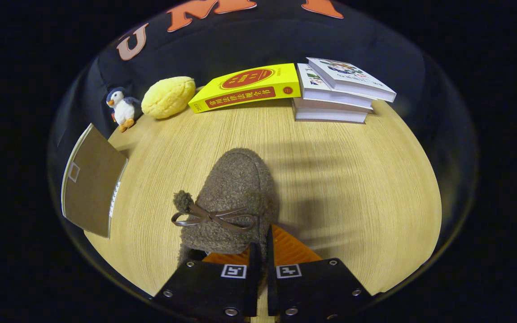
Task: Open the storage box then place both shoes into the box .Put the left shoe in first, then the right shoe, with the right side of both shoes facing outward in a uniform manner.
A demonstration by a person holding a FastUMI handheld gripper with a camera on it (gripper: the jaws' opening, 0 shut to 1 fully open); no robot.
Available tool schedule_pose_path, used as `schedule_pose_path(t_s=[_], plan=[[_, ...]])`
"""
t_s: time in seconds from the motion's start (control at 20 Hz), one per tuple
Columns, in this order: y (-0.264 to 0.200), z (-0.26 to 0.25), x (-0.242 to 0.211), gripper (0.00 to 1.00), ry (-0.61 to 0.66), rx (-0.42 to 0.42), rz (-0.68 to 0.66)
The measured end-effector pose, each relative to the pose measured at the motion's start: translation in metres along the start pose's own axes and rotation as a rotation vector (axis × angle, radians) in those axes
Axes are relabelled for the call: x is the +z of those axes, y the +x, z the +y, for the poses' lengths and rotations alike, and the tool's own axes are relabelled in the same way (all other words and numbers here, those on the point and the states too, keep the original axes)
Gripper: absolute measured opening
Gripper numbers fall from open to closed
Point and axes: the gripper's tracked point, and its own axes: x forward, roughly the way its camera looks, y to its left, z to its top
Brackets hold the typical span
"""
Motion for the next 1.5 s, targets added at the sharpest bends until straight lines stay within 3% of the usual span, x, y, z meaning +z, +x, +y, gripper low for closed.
schedule_pose_path(t_s=[0.05,0.3,0.95,1.5], plan=[[-0.004,0.004,-0.001,0.05,0.02,0.007,0.007],[-0.036,0.035,0.011,0.04,0.092,0.045,-0.034],[-0.135,0.195,0.07,0.04,-0.002,0.104,-0.176],[-0.14,0.351,0.079,0.04,-0.032,0.156,-0.179]])
